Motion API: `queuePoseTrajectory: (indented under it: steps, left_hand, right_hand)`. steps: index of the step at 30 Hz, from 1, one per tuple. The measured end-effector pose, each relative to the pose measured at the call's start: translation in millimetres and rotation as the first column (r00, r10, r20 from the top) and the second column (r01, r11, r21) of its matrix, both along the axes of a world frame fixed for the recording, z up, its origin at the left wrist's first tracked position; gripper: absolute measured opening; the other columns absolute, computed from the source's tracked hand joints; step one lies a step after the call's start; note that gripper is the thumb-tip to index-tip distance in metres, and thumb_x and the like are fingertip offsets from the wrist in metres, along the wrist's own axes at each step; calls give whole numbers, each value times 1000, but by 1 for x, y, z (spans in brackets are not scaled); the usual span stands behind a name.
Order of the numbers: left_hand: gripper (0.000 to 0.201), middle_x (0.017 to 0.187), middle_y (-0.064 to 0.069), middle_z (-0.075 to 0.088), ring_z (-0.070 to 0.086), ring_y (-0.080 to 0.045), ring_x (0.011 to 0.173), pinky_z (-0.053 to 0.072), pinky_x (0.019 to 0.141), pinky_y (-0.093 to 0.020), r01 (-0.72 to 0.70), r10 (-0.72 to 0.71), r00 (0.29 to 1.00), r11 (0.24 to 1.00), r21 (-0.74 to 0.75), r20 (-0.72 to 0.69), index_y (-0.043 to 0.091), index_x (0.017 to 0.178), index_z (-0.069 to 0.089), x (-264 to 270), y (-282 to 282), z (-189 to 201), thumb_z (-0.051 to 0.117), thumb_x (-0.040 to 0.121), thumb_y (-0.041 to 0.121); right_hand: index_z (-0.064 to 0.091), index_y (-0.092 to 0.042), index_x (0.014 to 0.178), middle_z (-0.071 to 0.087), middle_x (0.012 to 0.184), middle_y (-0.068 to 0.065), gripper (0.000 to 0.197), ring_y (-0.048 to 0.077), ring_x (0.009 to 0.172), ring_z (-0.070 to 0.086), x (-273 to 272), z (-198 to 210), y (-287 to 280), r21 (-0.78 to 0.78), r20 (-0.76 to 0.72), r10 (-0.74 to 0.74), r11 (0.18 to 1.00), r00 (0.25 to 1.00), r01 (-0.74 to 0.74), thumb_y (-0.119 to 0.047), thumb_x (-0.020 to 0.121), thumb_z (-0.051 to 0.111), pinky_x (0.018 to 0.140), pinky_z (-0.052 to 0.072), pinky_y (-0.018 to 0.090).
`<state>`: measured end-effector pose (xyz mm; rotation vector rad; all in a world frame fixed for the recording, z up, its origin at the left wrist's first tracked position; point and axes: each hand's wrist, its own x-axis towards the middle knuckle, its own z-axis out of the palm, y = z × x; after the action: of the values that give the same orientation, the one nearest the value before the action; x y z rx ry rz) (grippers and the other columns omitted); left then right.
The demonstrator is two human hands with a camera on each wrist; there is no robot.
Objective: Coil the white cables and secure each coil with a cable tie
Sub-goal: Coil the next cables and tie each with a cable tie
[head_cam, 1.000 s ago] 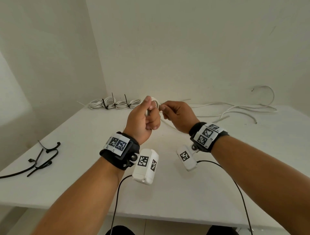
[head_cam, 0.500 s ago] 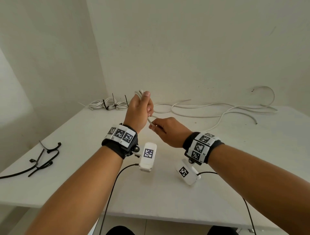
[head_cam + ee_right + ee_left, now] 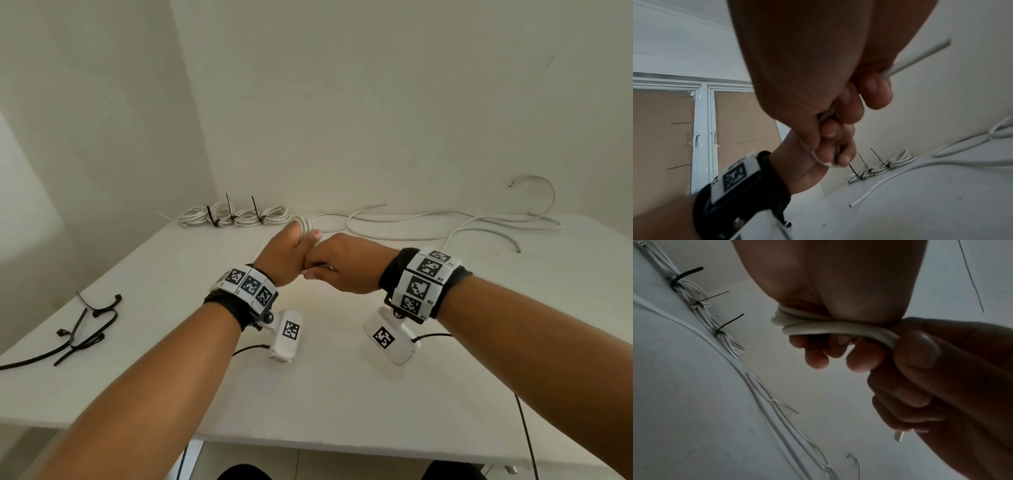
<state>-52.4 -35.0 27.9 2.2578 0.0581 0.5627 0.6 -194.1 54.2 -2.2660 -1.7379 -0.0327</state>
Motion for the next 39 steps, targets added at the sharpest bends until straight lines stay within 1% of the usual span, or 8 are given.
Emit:
queuePoseTrajectory:
  steps: [4,9,15,21,26,33,36,39]
  left_hand:
    - [55,47,-6,51,44,-18,44,41,53,-29,108,-119,983,991,-82,-142,6,72,45,-11,-3,-6,31,93,55]
    - [38,45,-3,38,28,-16,40,25,45,-27,178,-222,961,952,-248,-164,10,64,39,-17,-12,2,29,100,15]
    - [61,47,1,23,16,-11,38,20,39,-20,253,-411,899,768,-588,-151,13,67,42,-18,-12,1,22,96,63]
    - [41,39,8,22,14,-5,33,16,37,-16,358,-518,855,615,-703,-18,17,66,32,-24,-18,4,37,93,48]
    - [43,36,9,24,7,-10,35,9,39,-22,376,-502,859,486,-789,100,22,58,40,-25,-25,10,37,94,46]
    - [46,33,8,26,14,-10,28,16,36,-23,402,-468,855,329,-854,223,23,58,42,-17,-20,15,39,94,51]
    - [47,32,8,27,23,-6,24,22,33,-21,409,-463,850,281,-868,251,23,58,42,-13,-21,14,38,95,51]
    - [51,32,7,25,22,-6,24,21,34,-22,378,-426,871,264,-887,245,22,57,41,-14,-26,14,36,99,51]
  right_hand:
    - [75,-23,92,69,82,-9,10,7,70,58,9,7,-6,145,-64,-5,989,998,14,-26,93,66,69,51,30]
    - [78,-16,85,73,78,-8,11,2,68,60,13,18,-6,276,-83,-8,961,996,31,-27,81,80,63,45,16]
    - [76,-17,92,74,84,-9,7,9,76,66,20,31,-11,325,-181,45,946,982,17,-21,86,76,68,51,19]
    - [76,-20,86,72,77,-9,3,9,69,63,31,26,-19,455,-327,5,877,945,153,-21,85,78,68,48,18]
    - [76,-21,93,73,80,-5,8,7,68,62,29,5,-15,586,-418,62,781,906,217,-18,92,69,63,52,30]
    - [61,-23,132,72,106,-9,36,0,89,68,12,-20,-12,645,-441,119,731,889,222,-12,98,60,82,54,19]
    - [60,-23,134,73,110,-6,43,12,99,69,9,-26,-6,658,-495,108,695,862,291,-13,93,68,91,53,23]
    - [62,-19,132,73,106,-6,41,-3,93,66,6,-26,-1,671,-492,54,660,869,338,-8,93,65,86,48,10]
